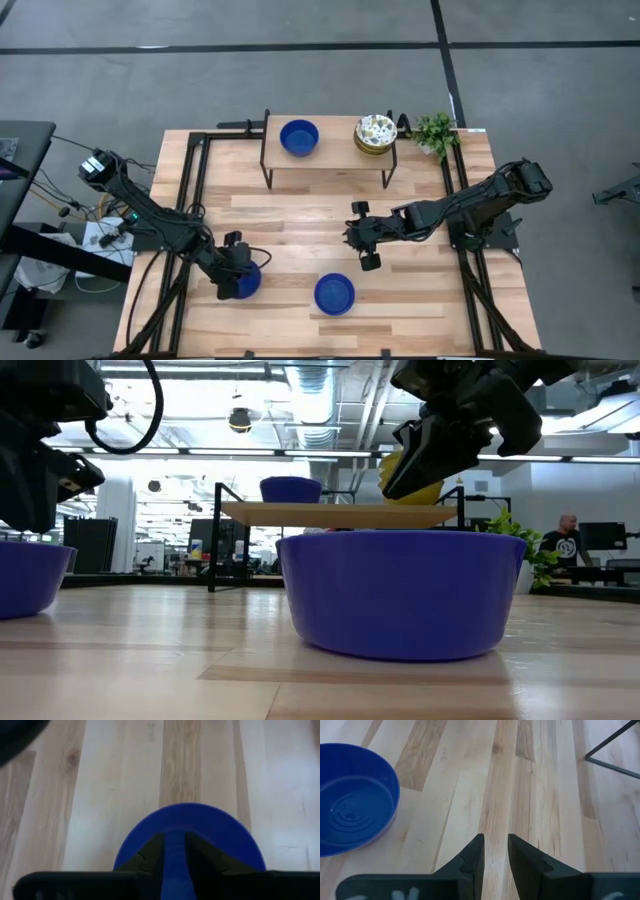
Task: Pick & Place Mini bowls
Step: Stack the blue bowl on the blue bowl on the shelf
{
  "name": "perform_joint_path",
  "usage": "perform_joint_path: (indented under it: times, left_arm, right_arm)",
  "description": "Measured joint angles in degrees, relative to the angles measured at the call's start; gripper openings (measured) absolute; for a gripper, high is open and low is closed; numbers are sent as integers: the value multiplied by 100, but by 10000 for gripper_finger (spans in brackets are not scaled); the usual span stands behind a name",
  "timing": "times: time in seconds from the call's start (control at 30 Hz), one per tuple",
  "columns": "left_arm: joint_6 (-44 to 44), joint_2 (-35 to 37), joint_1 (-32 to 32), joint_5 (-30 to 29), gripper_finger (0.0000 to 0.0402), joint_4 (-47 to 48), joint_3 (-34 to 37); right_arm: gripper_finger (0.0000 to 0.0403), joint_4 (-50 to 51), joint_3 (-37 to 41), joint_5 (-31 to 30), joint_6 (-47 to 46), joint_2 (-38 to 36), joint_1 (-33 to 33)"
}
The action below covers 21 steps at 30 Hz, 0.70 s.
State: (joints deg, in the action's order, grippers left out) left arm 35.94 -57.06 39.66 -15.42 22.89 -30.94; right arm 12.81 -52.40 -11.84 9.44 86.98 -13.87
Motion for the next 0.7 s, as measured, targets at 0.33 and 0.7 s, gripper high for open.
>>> perform_joint_path:
  times: [0.33, 0.7]
  left_arm:
    - [78, 0, -2, 0, 87, -273, 0]
    - [-151, -114, 9, 2, 86, -1296, -2]
  right_arm:
    - [77, -1, 0, 0, -1, 0, 2]
    - [77, 0, 0, 0, -39, 0, 2]
